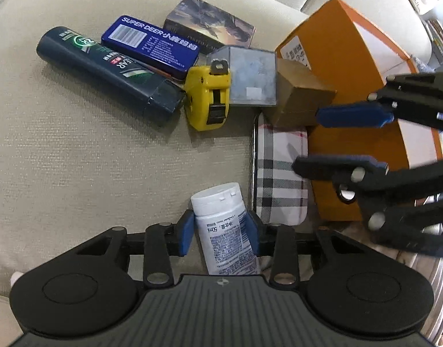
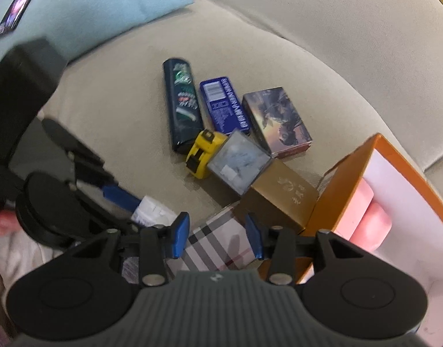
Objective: Organize rigid objects
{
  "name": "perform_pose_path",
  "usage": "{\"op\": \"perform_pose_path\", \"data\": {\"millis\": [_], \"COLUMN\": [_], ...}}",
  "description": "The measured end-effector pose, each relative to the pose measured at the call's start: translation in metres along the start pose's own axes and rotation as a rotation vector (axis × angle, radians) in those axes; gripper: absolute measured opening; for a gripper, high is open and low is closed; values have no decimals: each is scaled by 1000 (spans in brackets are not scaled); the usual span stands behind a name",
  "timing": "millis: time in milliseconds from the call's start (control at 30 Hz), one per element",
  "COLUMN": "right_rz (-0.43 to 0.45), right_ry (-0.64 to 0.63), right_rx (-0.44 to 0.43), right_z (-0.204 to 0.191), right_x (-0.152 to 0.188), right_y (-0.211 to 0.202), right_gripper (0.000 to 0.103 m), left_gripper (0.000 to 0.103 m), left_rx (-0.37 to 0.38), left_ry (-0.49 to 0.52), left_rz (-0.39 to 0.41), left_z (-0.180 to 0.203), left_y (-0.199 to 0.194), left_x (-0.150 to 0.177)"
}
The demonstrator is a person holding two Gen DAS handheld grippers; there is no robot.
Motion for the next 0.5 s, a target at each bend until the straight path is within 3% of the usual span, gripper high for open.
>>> {"op": "perform_pose_path", "data": {"millis": [233, 367, 467, 500], "right_rz": [-47, -115, -147, -158], "right_ry": [-150, -220, -235, -223], "right_rx": [17, 115, 169, 184], "right_z": [-29, -50, -58, -58], "right_x": [10, 27, 37, 39], "right_y": [7, 29, 46, 51], "right_gripper": [45, 65, 68, 73], "left_gripper": [35, 33, 34, 34], "left_rx": [-88, -111, -132, -136], "left_ry": [-58, -88, -88, -89], "left_rz": [90, 130, 157, 160], "left_z": [-28, -38, -40, -42], "left_y": [-31, -41, -45, -48], "left_x": [-8, -13, -20, -17]}}
Point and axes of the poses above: each gripper's, at about its wrist camera, not at the fingertips, and y roughly the way its jaws point, z to its right, x to its underside, the point moved 7 cm from there along y, roughly the way its jaws point, and after that the axes turned 4 degrees about -y, right-handed, at the moved point
